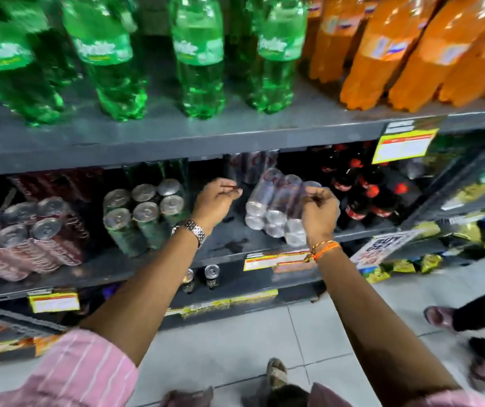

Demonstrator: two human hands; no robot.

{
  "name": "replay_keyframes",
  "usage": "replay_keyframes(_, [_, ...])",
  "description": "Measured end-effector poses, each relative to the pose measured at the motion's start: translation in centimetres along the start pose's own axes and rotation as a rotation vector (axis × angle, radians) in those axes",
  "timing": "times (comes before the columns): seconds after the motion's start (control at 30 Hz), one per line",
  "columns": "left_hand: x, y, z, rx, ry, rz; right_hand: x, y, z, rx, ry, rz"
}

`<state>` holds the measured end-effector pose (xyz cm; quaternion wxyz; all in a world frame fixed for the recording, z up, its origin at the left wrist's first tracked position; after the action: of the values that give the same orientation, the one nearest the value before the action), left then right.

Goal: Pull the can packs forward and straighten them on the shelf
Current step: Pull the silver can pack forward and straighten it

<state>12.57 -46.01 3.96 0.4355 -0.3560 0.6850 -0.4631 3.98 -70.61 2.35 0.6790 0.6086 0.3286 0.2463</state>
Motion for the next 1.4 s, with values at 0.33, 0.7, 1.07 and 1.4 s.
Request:
replay_keyframes(0.33, [9.1, 0.8, 6.8, -0.211, 0.072, 0.2, -0.9, -7.2, 6.2, 0.468, 0.332, -0.012])
replay_keyframes(0.7, [9.0, 4.0, 6.1, -0.346, -0.024, -0.195, 0.2, -7.9, 7.7, 0.515, 0.459, -0.105])
replay_keyframes(1.07, [6.2, 2.7, 4.8, -0.196, -0.176, -0.231, 2.5, -3.9, 10.0, 0.163, 0.685, -0.414])
replay_keyframes(1.4, [6.1, 6.2, 0.8, -0.125, -0.29, -0.017, 1.3, -4.4, 6.9, -0.144, 0.694, -0.31])
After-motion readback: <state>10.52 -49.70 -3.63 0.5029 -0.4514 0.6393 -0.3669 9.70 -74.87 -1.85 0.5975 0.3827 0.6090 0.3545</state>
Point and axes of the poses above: each hand's wrist, its own z-axis towards the middle knuckle, its own x-axis out of the palm, y = z × x, the point moved 7 cm from there along z, towards the middle knuckle, and after that the axes turned 9 degrees about y, right-handed, at the moved point
